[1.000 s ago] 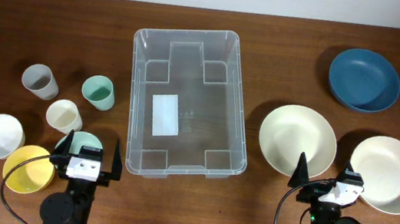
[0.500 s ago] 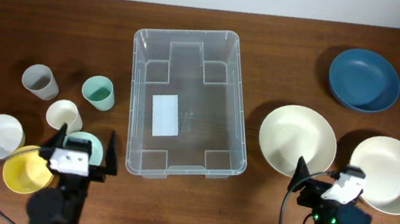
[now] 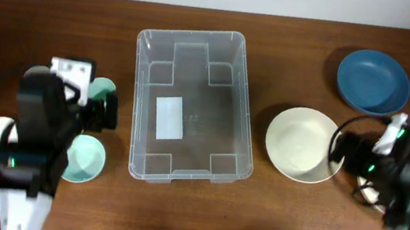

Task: Pack container
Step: 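Reach the right gripper to the cream bowl and grasp its rim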

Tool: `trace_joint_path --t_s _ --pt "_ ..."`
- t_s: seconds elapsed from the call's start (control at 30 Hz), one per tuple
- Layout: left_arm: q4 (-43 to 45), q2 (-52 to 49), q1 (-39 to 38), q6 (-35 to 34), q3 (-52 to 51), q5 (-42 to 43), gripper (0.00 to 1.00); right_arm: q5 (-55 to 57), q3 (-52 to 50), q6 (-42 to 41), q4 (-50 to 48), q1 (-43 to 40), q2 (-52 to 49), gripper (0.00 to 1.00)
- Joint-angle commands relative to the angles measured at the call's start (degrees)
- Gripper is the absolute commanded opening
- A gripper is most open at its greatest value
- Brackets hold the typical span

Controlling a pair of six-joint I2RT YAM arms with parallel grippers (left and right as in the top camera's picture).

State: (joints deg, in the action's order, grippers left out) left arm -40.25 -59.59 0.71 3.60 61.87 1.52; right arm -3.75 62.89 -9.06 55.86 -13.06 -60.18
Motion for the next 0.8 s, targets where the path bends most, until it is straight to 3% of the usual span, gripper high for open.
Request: trace_joint_path --t_s 0.0,0.27,0.53,0.77 --pt "-1.95 -5.03 -0.17 -0.37 4.57 0.68 0.99 -9.84 7.48 7.52 2.56 -5.38 -9.77 0.99" --pt "-1.73 -7.72 -0.17 -0.37 4.57 0.66 0.99 -9.77 7.85 15.82 -3.52 -7.58 -26.14 0.99" --pt "-1.38 -7.96 -0.17 -0.37 4.57 0.66 0.99 -9.62 7.85 16.15 -9.92 -7.58 -40.81 0.99" --pt "-0.04 -7.96 -0.17 -0.37 4.57 0.66 0.99 -9.81 7.85 16.44 -12.33 -7.54 -47.34 0.99"
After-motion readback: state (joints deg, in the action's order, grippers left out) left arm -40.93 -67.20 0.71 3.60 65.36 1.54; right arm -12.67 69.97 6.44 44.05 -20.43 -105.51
